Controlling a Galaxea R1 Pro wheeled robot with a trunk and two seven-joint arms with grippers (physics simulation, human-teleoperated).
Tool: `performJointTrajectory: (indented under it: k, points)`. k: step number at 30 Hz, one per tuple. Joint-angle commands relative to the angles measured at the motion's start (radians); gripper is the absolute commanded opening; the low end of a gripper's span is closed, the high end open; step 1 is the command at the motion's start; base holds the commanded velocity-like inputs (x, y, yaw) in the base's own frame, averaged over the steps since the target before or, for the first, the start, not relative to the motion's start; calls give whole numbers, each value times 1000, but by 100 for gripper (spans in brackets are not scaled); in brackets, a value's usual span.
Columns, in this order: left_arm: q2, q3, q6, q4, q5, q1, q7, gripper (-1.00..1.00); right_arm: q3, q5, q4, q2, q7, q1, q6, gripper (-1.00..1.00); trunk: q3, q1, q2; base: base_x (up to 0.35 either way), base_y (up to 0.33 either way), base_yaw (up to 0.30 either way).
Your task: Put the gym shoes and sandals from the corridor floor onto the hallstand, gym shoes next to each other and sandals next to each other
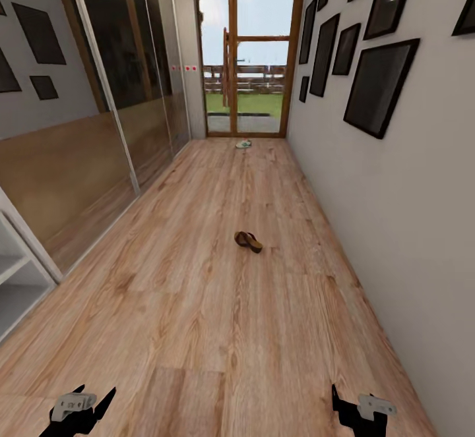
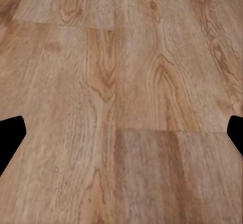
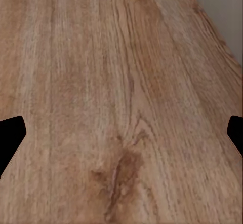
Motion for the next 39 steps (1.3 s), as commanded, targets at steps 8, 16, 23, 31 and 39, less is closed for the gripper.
performJointTrajectory:
  k: [8, 16, 23, 31, 39]
  points:
    - [0, 3, 2, 1, 8, -1, -10, 100, 9, -2, 0, 1, -7, 0, -1, 100, -1, 0, 0, 329, -112, 52]
    - [0, 3, 2, 1, 8, -1, -10, 100, 9, -2, 0, 1, -7, 0, -1, 100, -1, 0, 0, 329, -112, 103]
    - [0, 3, 2, 1, 8, -1, -10, 100, 9, -2, 0, 1, -7, 0, -1, 100, -1, 0, 0, 317, -120, 13]
    - [0, 3, 2, 1, 8, -1, -10, 100, 9, -1, 0, 0, -7, 0, -1, 100, -1, 0, 0, 293, -137, 1]
    - [0, 3, 2, 1, 8, -1, -10, 100, 9, 0, -1, 0, -7, 0, -1, 100, -1, 0, 0, 289, -140, 0]
